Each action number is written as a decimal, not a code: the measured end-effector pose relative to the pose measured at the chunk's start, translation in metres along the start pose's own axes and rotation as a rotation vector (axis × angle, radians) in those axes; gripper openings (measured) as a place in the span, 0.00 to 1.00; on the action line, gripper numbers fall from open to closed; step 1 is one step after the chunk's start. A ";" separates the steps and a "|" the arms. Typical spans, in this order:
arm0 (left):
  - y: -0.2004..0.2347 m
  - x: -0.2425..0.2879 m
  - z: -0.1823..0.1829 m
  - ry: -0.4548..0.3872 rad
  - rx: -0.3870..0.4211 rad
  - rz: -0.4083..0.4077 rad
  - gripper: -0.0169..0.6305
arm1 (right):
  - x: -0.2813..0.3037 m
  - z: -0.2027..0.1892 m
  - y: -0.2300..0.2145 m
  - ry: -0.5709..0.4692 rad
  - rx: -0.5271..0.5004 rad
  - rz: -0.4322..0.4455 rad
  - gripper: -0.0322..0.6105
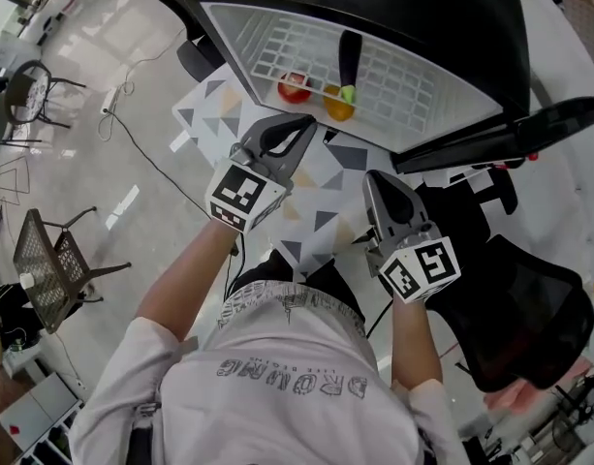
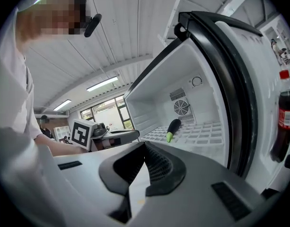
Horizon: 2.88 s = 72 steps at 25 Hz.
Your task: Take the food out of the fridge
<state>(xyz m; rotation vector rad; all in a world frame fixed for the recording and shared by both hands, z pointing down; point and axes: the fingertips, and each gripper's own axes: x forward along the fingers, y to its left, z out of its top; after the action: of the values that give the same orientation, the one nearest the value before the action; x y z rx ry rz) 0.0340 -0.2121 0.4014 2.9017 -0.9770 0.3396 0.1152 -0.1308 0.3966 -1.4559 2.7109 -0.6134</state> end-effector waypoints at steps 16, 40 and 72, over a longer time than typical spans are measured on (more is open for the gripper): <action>0.018 0.077 0.000 0.101 -0.019 0.109 0.29 | -0.008 -0.016 -0.036 0.035 0.040 0.084 0.05; 0.031 0.124 -0.024 0.296 0.006 0.209 0.36 | -0.011 -0.042 -0.048 0.073 0.090 0.108 0.05; 0.034 0.057 0.004 0.171 0.029 0.155 0.21 | 0.002 -0.031 -0.022 0.041 0.041 0.010 0.05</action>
<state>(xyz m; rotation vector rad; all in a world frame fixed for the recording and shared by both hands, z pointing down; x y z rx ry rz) 0.0580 -0.2735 0.4098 2.7710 -1.1789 0.6053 0.1258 -0.1328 0.4331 -1.4352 2.7174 -0.7012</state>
